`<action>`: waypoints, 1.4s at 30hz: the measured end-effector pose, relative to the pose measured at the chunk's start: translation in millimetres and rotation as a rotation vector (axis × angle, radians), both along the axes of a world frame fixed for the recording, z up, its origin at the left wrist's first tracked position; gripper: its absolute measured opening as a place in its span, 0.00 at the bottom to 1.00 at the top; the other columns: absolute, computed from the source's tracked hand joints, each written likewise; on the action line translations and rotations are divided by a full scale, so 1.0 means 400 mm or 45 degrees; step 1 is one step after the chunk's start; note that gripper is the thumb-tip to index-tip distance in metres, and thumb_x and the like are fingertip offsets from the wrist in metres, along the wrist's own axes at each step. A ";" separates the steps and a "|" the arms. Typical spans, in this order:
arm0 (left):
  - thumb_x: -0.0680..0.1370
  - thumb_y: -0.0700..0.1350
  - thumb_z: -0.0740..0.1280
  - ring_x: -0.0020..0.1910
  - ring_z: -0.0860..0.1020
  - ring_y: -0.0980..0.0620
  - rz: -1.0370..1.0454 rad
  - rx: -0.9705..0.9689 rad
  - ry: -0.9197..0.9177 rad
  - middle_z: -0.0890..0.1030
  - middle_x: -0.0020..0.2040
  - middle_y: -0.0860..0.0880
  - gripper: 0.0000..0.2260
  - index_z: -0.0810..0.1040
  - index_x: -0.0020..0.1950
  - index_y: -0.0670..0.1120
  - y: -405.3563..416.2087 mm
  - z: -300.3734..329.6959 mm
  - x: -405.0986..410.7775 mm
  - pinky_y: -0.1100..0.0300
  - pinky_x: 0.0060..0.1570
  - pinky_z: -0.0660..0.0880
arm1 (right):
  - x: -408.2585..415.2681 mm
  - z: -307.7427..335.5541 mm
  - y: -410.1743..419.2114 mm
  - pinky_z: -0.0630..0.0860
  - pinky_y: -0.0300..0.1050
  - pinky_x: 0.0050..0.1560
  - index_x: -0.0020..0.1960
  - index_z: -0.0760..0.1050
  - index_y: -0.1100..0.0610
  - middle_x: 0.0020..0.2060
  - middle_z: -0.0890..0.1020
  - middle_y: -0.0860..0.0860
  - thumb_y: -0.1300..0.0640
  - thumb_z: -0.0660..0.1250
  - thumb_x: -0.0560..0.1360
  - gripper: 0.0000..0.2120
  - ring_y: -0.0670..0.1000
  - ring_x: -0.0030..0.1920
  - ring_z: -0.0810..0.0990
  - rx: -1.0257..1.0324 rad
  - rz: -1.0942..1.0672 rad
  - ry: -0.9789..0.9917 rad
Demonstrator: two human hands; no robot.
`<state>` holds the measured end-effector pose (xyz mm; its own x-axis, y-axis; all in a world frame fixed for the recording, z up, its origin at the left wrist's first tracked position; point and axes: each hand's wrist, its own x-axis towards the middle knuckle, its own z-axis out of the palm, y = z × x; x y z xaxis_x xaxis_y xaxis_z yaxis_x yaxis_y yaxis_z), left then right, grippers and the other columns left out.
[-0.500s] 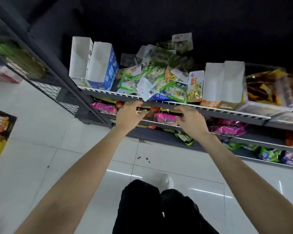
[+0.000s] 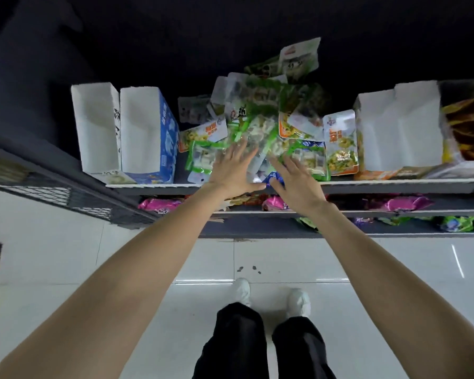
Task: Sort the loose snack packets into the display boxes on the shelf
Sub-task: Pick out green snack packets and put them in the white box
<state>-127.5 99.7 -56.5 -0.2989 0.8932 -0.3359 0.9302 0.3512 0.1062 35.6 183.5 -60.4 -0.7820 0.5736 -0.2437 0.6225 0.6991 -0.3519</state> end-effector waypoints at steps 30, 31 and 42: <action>0.77 0.52 0.66 0.43 0.80 0.55 1.021 0.967 -1.432 0.83 0.44 0.52 0.09 0.80 0.52 0.48 -0.114 0.407 -0.062 0.59 0.44 0.76 | -0.103 0.336 -0.064 0.76 0.41 0.47 0.48 0.70 0.60 0.41 0.83 0.58 0.56 0.68 0.75 0.09 0.47 0.40 0.81 -0.890 -0.319 0.847; 0.76 0.55 0.65 0.44 0.81 0.54 1.076 0.882 -1.572 0.83 0.46 0.50 0.14 0.79 0.55 0.47 -0.130 0.408 -0.060 0.58 0.44 0.76 | -0.099 0.342 -0.078 0.76 0.44 0.50 0.48 0.70 0.59 0.42 0.83 0.58 0.56 0.68 0.75 0.09 0.48 0.42 0.81 -0.929 -0.383 0.866; 0.70 0.40 0.74 0.54 0.80 0.51 0.867 0.480 -1.475 0.82 0.55 0.47 0.24 0.73 0.65 0.45 -0.362 0.326 -0.044 0.56 0.56 0.76 | -0.097 0.349 -0.214 0.77 0.37 0.33 0.62 0.64 0.54 0.55 0.80 0.56 0.63 0.69 0.74 0.20 0.52 0.49 0.82 -1.394 -0.820 1.008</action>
